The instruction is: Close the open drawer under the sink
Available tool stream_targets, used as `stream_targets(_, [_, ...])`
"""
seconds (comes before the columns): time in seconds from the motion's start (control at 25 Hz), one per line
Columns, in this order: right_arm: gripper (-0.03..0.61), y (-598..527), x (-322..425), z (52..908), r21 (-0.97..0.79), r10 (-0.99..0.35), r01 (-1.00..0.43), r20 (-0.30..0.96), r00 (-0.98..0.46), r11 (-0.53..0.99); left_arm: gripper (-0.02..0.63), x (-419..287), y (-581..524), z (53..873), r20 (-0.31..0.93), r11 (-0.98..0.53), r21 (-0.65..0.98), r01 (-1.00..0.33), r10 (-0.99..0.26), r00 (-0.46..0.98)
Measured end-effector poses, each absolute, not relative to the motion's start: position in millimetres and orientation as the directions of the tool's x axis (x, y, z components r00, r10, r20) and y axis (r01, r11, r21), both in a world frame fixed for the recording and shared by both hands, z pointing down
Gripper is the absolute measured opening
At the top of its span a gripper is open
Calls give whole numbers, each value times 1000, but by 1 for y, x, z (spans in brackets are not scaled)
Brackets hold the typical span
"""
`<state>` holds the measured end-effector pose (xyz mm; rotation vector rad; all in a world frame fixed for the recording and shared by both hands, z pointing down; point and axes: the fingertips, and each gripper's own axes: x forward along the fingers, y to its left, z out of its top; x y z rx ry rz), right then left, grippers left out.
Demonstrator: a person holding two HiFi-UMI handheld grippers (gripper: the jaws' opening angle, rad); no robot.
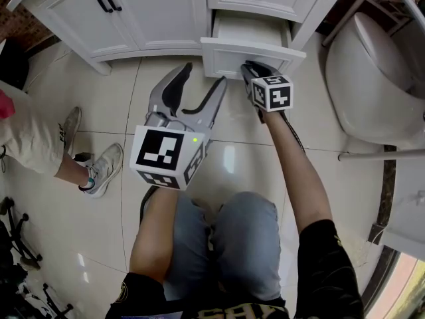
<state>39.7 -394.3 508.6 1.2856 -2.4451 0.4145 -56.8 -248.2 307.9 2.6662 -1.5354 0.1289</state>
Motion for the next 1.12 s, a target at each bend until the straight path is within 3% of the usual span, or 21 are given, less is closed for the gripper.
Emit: stream_targets(1.12, [117,-498,46,505,-139,-754,-867,441,-486,478,263,-53,-274,331,142,-500,75,-863,-851,505])
